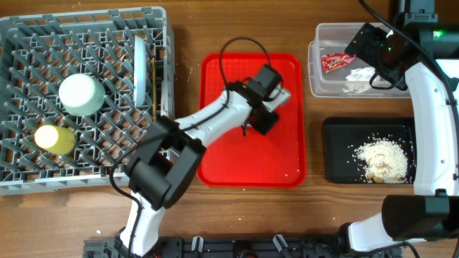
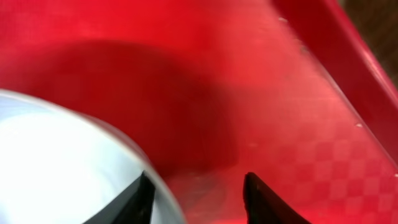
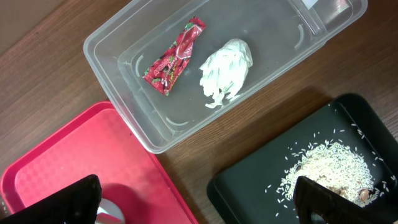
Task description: Sort waste into correct bins and load items into the dishwasher rack
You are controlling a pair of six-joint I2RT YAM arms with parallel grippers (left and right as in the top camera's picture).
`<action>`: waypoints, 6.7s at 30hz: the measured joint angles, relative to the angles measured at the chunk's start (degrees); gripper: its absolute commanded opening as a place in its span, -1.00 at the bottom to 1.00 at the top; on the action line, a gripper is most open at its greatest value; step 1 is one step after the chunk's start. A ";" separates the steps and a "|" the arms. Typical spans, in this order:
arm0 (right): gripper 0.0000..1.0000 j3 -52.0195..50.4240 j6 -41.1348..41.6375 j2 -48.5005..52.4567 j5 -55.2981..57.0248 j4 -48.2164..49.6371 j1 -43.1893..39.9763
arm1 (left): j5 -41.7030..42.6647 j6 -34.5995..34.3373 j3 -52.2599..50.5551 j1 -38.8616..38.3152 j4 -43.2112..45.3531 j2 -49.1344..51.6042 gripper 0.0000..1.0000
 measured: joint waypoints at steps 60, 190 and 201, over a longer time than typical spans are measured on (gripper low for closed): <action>0.99 0.00 0.02 0.00 0.00 0.00 0.00 | 42.23 -26.77 -0.55 73.29 7.69 -33.40 -0.92; 0.99 0.00 0.00 0.02 0.00 -0.02 0.00 | 32.89 -16.09 -0.37 76.61 -49.51 -61.57 1.00; 0.99 0.00 0.00 0.00 0.00 0.04 0.00 | 25.03 -15.69 -7.69 65.09 -43.67 -66.01 1.00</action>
